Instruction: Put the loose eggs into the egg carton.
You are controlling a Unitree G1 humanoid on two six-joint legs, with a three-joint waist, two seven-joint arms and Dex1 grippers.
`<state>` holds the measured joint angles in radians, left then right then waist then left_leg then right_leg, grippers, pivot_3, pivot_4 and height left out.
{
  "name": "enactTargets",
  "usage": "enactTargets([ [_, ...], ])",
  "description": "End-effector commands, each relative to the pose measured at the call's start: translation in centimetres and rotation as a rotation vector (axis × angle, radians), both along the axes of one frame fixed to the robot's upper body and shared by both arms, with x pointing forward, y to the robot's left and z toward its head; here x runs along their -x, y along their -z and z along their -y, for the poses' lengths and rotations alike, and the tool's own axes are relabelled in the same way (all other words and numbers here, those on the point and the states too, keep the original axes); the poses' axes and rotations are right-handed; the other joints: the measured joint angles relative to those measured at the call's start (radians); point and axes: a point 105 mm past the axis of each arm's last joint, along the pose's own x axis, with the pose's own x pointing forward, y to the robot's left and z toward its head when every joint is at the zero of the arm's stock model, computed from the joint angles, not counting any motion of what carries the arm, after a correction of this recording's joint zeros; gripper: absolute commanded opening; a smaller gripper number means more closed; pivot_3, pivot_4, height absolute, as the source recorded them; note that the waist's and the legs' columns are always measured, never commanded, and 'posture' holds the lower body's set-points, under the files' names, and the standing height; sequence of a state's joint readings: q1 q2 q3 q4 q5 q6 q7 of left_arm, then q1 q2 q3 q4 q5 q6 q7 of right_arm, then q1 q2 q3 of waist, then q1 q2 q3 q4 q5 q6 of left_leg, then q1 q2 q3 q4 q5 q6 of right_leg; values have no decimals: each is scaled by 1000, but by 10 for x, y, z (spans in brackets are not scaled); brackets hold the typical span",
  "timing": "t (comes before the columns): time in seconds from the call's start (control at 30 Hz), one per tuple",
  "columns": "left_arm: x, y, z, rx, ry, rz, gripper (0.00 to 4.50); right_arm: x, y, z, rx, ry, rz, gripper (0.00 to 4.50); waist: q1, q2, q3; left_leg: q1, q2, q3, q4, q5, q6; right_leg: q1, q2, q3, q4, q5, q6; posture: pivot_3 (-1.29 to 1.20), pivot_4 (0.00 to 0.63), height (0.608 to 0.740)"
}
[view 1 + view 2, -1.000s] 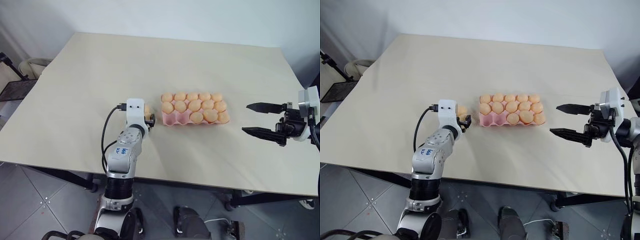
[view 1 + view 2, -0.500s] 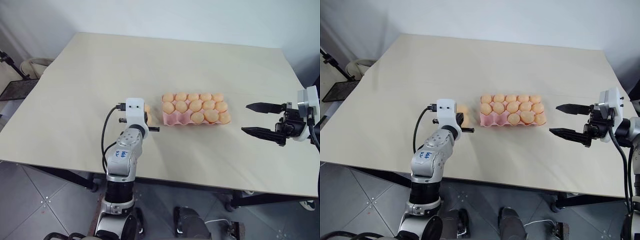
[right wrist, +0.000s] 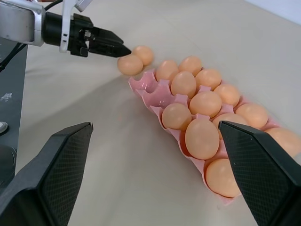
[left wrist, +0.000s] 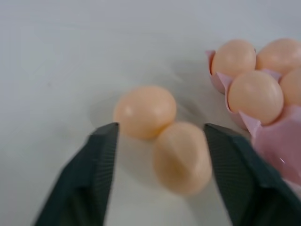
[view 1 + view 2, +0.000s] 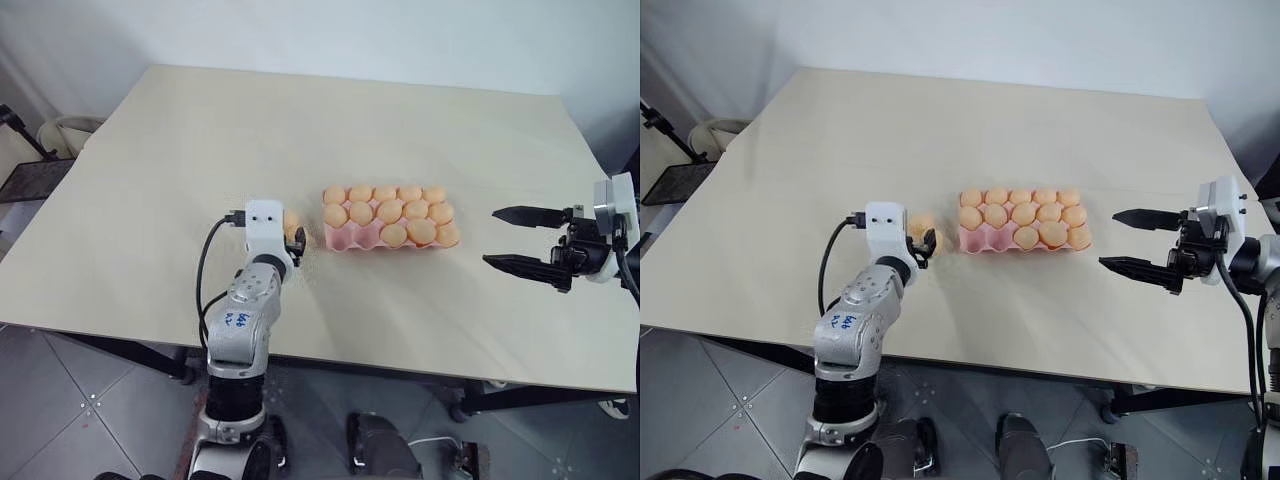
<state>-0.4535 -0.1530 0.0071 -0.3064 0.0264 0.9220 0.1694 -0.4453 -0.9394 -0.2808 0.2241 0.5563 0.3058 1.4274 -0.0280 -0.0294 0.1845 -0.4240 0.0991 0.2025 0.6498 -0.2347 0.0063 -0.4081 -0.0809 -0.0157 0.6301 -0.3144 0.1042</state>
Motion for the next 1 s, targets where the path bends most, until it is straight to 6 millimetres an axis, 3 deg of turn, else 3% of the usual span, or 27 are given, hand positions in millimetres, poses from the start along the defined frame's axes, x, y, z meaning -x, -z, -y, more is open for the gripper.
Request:
enactTargets([
  [0.03, 4, -4, 8, 30, 20, 0, 3817, 0, -12, 2, 20, 7, 39, 4500, 0, 0, 0, 0, 0, 0, 0, -1, 0, 0, 0, 0, 0, 0, 0, 0, 150, 740],
  [0.63, -21, 1, 11, 49, 60, -19, 3817, -1, -10, 2, 23, 26, 39, 4500, 0, 0, 0, 0, 0, 0, -1, 0, 0, 0, 0, 0, 0, 0, 0, 0, 150, 740],
  [0.73, -20, 1, 10, 49, 49, -18, 3261, -1, -10, 3, 25, 33, 37, 4500, 0, 0, 0, 0, 0, 0, -1, 0, 0, 0, 0, 0, 0, 0, 0, 0, 150, 740],
  [0.9, -20, 1, 10, 47, 52, -19, 1830, -1, -10, 3, 27, 37, 35, 4500, 0, 0, 0, 0, 0, 0, 0, 0, -1, 0, 0, 0, 0, 0, 0, 0, 150, 740],
  [1.0, -19, -3, 12, 27, 75, 3, 1549, -2, -10, 2, 26, 39, 37, 4500, 0, 0, 0, 0, 0, 0, 0, -1, -1, 0, 0, 0, 0, 0, 0, 0, 150, 740],
])
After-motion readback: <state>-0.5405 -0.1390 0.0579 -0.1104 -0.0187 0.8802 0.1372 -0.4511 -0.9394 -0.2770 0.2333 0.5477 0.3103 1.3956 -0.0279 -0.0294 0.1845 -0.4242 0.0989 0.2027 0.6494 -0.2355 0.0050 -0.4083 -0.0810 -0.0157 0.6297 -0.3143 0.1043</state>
